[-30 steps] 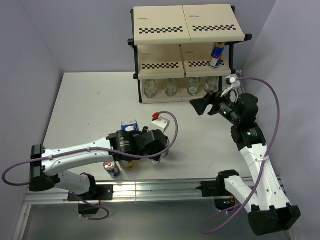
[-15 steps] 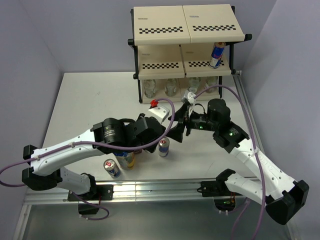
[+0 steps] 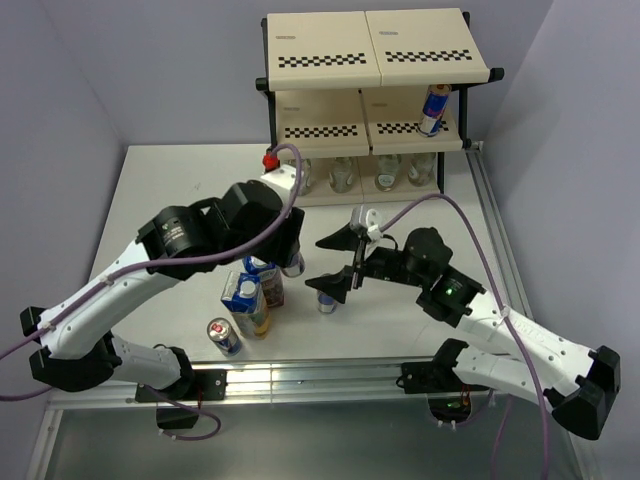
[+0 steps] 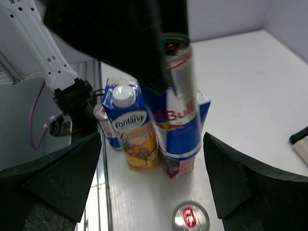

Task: Place and organize the beverage onto the shelf
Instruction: Pick up the drink from the center of the board, then place the drink on the shelf.

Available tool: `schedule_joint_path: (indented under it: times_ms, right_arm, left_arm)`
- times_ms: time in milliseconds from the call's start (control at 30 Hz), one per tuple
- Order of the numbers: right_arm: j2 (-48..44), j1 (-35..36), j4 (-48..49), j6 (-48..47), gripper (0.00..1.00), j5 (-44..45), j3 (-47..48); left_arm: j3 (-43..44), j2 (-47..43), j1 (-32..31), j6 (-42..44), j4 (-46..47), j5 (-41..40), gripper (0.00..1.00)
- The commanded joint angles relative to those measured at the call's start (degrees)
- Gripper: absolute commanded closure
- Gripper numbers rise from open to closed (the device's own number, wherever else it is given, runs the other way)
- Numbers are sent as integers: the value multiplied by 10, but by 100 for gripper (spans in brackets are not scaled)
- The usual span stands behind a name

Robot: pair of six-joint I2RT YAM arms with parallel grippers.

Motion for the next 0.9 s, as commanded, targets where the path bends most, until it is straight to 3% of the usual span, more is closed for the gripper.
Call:
schedule_joint_path:
  times_ms: [0,200,333,567,867]
  right_arm:
    - [-14,51,111,-18,7,113,-13]
    - [0,126,203,-68,8,275,-48]
    - [7,150,259,-84,9,333,-71]
    - [31,158,251,-96,26,324,-56]
    - [59,168,209,-123,30,342,-28]
  left_arm:
    - [59,6,22,21,33,36,99]
    - [129,45,24,29,15,62,98]
    - [157,65,24,38,0,75,98]
    - [176,91,24,47,-18,80,99]
    - [199,108,24,53,-32,89,99]
